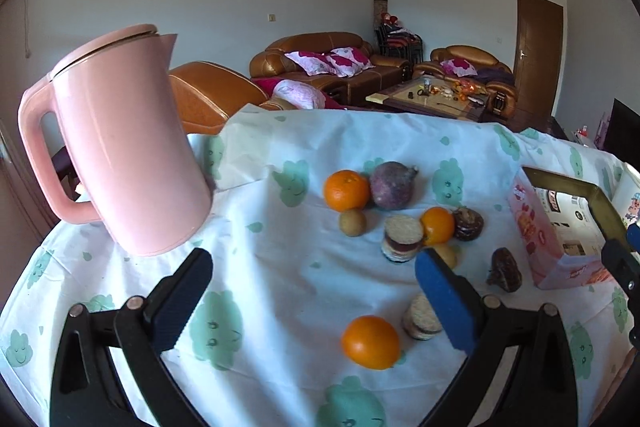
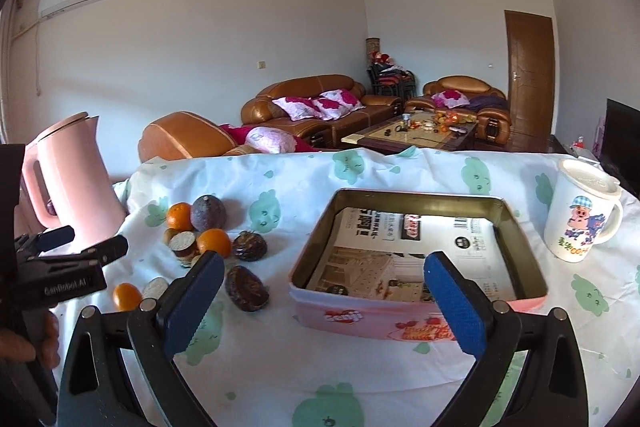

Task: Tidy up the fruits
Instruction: 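Grasp the round rice cake from the fruit cluster with the right gripper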

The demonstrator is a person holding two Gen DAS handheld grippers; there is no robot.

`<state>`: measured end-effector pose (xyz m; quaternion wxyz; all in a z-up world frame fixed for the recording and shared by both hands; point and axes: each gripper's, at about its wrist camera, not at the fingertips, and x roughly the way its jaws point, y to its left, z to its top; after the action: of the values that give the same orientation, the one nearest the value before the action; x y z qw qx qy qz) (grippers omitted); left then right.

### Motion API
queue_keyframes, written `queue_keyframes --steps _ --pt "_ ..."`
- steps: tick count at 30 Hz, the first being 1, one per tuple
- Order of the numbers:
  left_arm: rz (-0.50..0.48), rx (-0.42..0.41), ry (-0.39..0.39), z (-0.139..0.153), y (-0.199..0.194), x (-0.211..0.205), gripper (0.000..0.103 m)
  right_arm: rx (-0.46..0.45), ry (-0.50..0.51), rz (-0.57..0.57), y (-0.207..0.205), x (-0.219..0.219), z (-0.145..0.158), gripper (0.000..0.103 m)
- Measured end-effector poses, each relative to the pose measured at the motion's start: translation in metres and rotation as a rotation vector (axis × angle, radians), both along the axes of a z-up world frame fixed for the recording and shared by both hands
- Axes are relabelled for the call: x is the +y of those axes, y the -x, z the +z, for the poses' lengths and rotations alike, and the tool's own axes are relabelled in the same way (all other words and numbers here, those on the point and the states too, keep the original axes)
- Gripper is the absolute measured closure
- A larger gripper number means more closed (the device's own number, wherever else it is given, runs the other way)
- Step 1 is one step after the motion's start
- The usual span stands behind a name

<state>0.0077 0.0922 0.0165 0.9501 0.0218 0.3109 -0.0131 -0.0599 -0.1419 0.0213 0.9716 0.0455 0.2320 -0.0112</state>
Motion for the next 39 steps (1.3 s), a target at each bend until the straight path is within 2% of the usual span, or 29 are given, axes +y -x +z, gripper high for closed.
queue_keyframes --steps 2,7,8,12,15,20,23,25,26,30,36,39 --pt "0.011 0.006 0.026 0.0 -0.003 0.02 0.0 0.02 0.008 0.055 -0.002 0.011 -0.002 0.023" --pt "-0.055 0.069 0.063 -0.008 -0.008 0.041 0.012 0.119 0.037 0.2 -0.014 0.045 -0.018 0.051" --pt "-0.077 0.085 0.06 -0.01 -0.007 0.04 0.013 0.131 0.044 0.229 -0.014 0.052 -0.019 0.053" --pt "-0.171 0.128 0.018 -0.016 -0.004 0.029 0.017 0.159 0.025 0.332 -0.017 0.079 -0.025 0.053" --pt "-0.162 0.121 -0.008 -0.016 -0.004 0.032 0.017 0.246 -0.007 0.401 -0.033 0.101 -0.036 0.053" --pt "-0.096 0.122 0.021 -0.015 -0.008 0.051 0.017 0.323 0.008 0.394 -0.057 0.122 -0.046 0.053" --pt "-0.098 0.111 0.037 -0.014 -0.008 0.054 0.017 0.392 -0.012 0.384 -0.07 0.126 -0.055 0.054" --pt "-0.115 0.101 0.032 -0.012 -0.006 0.051 0.017 0.417 -0.036 0.383 -0.076 0.125 -0.059 0.058" --pt "-0.127 0.097 0.027 -0.013 -0.005 0.049 0.017 0.414 -0.042 0.389 -0.078 0.125 -0.059 0.064" --pt "-0.198 0.107 0.026 -0.015 -0.004 0.036 0.022 0.408 -0.042 0.405 -0.077 0.125 -0.058 0.065" --pt "-0.334 0.142 0.061 -0.022 0.001 0.011 0.023 0.217 -0.033 0.351 -0.047 0.097 -0.018 0.067" --pt "-0.375 0.162 0.029 -0.029 0.004 -0.003 0.024 0.124 0.002 0.295 -0.031 0.077 0.001 0.067"
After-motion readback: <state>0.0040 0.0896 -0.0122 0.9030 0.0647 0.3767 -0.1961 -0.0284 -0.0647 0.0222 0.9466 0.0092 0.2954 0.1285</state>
